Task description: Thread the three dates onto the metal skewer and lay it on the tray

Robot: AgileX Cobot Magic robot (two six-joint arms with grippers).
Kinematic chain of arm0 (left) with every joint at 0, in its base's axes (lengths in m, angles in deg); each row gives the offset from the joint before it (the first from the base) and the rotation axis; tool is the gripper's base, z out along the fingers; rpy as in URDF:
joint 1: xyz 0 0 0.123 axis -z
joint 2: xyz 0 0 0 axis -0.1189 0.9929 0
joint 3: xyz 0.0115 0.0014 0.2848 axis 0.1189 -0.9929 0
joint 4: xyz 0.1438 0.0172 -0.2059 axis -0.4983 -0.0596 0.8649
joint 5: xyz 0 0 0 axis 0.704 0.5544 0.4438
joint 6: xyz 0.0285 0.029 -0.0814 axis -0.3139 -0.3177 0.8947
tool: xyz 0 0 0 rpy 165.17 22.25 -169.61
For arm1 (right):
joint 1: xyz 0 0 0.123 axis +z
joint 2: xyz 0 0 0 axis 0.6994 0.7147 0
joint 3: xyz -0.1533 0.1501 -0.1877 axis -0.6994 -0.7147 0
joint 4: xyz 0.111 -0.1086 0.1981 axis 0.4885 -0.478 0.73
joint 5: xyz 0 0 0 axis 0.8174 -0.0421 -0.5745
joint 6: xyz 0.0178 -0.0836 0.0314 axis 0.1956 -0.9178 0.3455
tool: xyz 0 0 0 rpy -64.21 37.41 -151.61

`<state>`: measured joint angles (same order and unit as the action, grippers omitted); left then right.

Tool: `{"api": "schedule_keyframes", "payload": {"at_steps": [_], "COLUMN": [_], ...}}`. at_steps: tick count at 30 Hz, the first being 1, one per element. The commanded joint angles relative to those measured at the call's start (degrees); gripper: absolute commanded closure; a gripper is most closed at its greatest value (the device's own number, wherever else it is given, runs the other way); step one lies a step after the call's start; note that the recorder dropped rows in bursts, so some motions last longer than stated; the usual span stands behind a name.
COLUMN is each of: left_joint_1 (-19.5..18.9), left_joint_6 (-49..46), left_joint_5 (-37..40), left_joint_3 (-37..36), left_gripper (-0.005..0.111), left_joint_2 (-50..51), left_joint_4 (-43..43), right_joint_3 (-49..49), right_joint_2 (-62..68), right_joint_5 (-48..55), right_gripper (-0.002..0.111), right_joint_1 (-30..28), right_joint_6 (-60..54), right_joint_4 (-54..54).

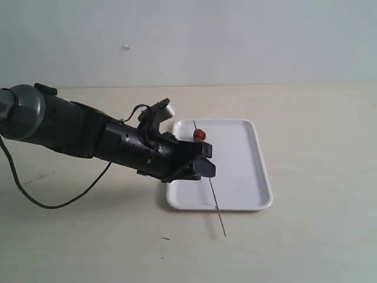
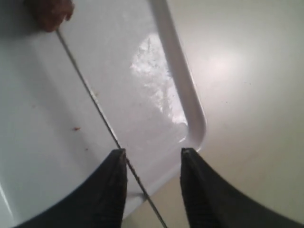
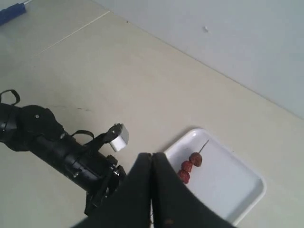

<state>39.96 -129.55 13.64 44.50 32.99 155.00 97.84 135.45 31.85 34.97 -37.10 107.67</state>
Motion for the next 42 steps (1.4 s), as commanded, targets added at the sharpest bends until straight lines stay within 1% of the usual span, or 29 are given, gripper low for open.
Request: {"api": "schedule_keyframes", "payload": {"at_steps": [1,2,3,4,6,8,10,13,15,18,24,27,29,32,36,39,42], "left_joint_1": [-0.14,-0.14,-0.14,-0.14,-0.14,-0.14,-0.14,-0.14,-0.14,-0.14,-0.14,-0.14,-0.14,-0.14,-0.14,-0.14,-0.14], "left_joint_6": [-6.67,-6.86,-6.97,-7.11,-7.25,-8.84,-11.56,-15.2,-17.26,-17.66,-18.24,-17.42,-16.78,-15.76,-15.52,-15.52,-15.52], "left_joint_5": [0.25,-0.29,-0.99,-1.51,-3.75,-7.76,-13.9,-21.98,-27.52,-33.36,-41.14,-46.02,-47.78,-48.84,-48.93,-48.93,-48.93], "left_joint_3": [0.5,0.5,0.5,0.5,-0.07,-1.65,-4.12,-9.46,-13.64,-19.61,-31.02,-35.28,-37.5,-40.62,-44.82,-47.58,-49.26], "left_gripper": [0.085,0.093,0.104,0.106,0.107,0.107,0.107,0.107,0.107,0.107,0.107,0.107,0.107,0.107,0.107,0.107,0.107], "left_joint_2": [-5.13,-6.37,-7.58,-8.86,-11.44,-14.62,-18.88,-26.42,-31.85,-39.95,-58.02,-67.48,-72.83,-80.55,-89.16,-92.98,-95.2], "left_joint_4": [-0.11,-0.11,-0.79,-1.65,-2.65,-2.65,-2.65,-2.65,-2.53,-2.53,-4.88,-5.03,-5.03,-4.8,-3.01,-2.75,-2.62], "right_joint_3": [-5.66,-7.03,-8.75,-10.54,-13.6,-16.92,-20.05,-24.66,-28.48,-34.57,-48.42,-54.52,-58.46,-63.12,-68.13,-71.06,-71.65], "right_joint_2": [-0.53,-0.64,-0.9,-1.2,-2.58,-3.9,-5.51,-8.43,-11.0,-15.48,-28.23,-35.7,-41.57,-50.51,-62.04,-68.27,-72.23], "right_joint_5": [-0.02,-1.57,-3.67,-5.49,-7.01,-8.13,-10.29,-15.41,-19.77,-28.75,-47.51,-53.12,-55.51,-56.62,-54.8,-51.11,-46.51], "right_gripper": [0.108,0.108,0.108,0.108,0.108,0.108,0.108,0.108,0.108,0.108,0.108,0.108,0.108,0.108,0.108,0.108,0.108], "right_joint_1": [0.02,0.02,0.02,0.02,0.02,0.02,0.02,0.02,0.02,0.02,0.02,0.02,0.02,0.02,0.02,0.02,0.02], "right_joint_6": [-5.26,-6.11,-6.91,-7.67,-10.03,-12.1,-14.74,-15.28,-15.28,-15.28,-16.36,-16.36,-16.83,-17.43,-17.43,-15.85,-14.77], "right_joint_4": [3.58,4.26,5.09,5.78,6.66,9.15,12.73,16.04,16.33,16.61,16.86,16.86,18.74,21.12,22.14,23.19,22.98]}}
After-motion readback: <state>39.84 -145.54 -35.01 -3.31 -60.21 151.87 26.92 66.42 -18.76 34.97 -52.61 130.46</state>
